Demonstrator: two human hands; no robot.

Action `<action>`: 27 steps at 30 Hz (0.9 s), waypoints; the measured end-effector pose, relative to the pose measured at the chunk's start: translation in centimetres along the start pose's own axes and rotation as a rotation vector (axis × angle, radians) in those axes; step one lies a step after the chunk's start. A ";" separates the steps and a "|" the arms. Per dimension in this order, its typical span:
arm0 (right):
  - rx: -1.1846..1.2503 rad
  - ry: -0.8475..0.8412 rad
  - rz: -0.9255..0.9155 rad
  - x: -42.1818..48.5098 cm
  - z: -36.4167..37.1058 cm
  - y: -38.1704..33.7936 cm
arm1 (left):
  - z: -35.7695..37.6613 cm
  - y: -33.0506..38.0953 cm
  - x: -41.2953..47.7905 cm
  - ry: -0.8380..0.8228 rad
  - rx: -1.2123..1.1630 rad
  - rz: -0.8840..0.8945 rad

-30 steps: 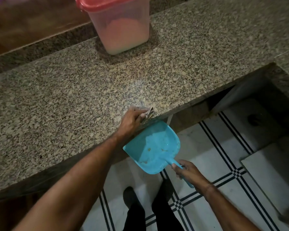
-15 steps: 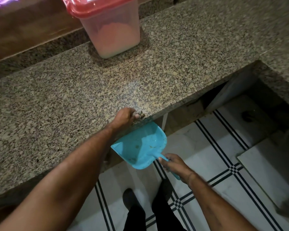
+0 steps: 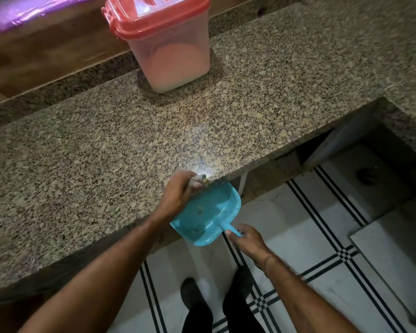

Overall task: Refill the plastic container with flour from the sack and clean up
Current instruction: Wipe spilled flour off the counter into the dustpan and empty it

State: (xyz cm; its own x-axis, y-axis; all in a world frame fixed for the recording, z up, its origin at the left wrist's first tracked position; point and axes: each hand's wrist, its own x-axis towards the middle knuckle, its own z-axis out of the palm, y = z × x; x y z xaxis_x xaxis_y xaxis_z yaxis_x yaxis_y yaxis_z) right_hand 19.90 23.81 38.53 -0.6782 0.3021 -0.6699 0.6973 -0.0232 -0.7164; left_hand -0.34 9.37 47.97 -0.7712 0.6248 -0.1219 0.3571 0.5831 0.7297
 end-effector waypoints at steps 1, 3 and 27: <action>-0.011 0.004 0.004 0.1 0.0 0.1 | -0.8 0.0 0.6 0.056 -0.138 -0.060; -0.028 0.013 0.007 0.3 0.1 0.5 | -1.6 -0.3 2.4 0.128 -0.259 -0.126; 0.016 0.016 0.003 -0.8 -0.5 1.7 | 3.3 -2.5 -1.7 -0.039 0.355 0.165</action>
State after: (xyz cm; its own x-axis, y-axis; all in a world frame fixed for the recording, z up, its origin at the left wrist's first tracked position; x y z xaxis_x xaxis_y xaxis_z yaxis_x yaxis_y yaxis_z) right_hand 21.73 23.97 37.98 -0.6725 0.3174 -0.6685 0.6952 -0.0389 -0.7178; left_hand 1.82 8.56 44.20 -0.6700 0.7405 -0.0529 0.6400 0.6122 0.4643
